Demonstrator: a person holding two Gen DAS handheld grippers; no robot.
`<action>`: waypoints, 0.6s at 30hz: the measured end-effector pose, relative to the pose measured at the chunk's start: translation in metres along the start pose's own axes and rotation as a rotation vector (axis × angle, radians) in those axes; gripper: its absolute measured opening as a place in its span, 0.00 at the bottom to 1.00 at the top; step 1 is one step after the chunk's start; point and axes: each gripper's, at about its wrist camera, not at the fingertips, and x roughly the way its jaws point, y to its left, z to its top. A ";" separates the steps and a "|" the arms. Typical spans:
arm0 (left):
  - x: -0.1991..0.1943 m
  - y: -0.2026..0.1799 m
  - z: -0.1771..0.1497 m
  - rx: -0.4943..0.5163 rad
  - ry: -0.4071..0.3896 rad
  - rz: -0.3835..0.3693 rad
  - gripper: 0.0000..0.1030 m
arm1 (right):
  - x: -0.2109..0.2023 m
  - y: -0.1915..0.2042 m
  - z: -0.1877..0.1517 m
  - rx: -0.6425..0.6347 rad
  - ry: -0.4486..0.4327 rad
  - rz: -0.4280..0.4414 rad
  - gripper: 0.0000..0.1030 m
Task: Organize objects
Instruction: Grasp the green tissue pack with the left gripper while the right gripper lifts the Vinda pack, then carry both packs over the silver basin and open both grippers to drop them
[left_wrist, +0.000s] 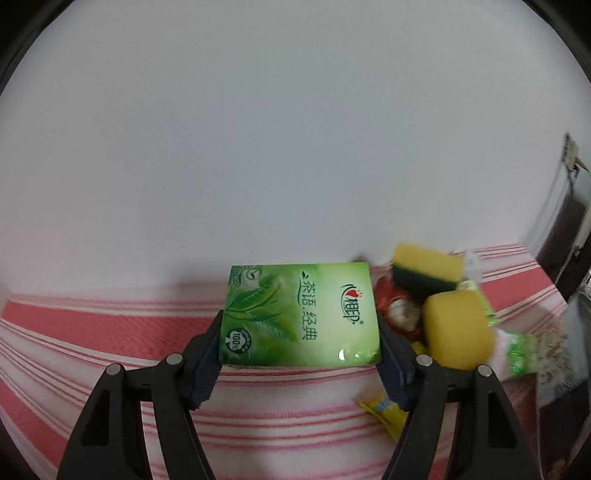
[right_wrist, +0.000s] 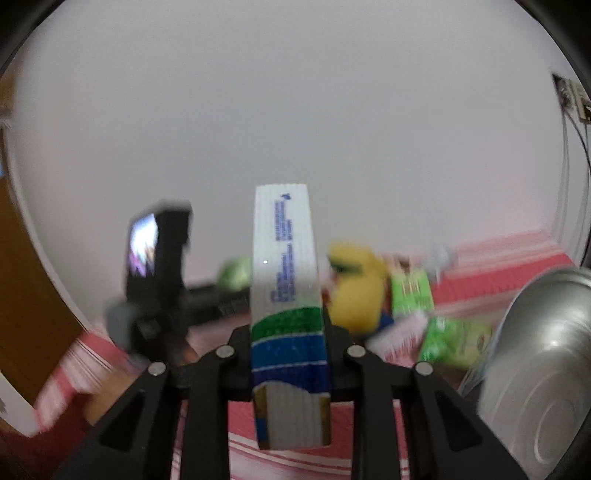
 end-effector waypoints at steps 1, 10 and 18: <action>-0.013 -0.003 0.000 0.014 -0.024 -0.001 0.72 | -0.015 0.001 0.005 0.023 -0.044 0.068 0.24; -0.089 -0.050 -0.001 0.078 -0.111 -0.118 0.72 | -0.124 -0.029 0.015 0.147 -0.236 0.328 0.25; -0.106 -0.138 -0.006 0.154 -0.114 -0.249 0.72 | -0.181 -0.056 0.024 0.173 -0.208 0.079 0.26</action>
